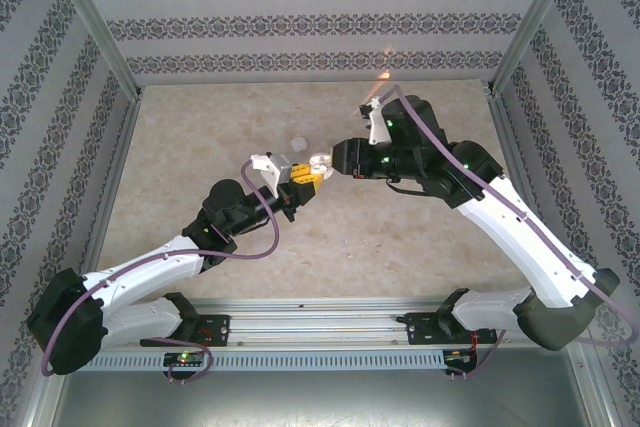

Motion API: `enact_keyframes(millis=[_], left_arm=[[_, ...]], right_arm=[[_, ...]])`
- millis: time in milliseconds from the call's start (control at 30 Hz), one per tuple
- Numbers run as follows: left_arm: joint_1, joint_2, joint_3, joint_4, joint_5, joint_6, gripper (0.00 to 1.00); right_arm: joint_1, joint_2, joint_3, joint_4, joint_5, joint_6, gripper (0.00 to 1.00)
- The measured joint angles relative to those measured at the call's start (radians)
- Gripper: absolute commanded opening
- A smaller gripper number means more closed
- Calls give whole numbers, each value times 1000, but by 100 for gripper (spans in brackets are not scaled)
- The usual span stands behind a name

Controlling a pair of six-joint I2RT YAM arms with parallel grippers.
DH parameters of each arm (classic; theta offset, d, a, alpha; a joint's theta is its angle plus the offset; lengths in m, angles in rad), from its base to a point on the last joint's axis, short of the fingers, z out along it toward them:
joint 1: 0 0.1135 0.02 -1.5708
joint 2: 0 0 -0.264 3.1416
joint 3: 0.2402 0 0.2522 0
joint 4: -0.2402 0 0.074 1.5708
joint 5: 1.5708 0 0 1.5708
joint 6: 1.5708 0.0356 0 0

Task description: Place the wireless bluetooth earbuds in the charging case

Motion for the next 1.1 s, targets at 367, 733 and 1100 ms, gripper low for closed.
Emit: enact_keyframes(millis=[367,733,1100], left_arm=[[0,2,23,-6,24,-3,0],[0,16,28,-7,35,-4,0],[0,27,28,-7,44,-7,0]], right_arm=[[-17,26,-35,29,-134,5,11],[-10,42,-52,69,-187,26,11],[-3,58,-51,69,-191,26,11]])
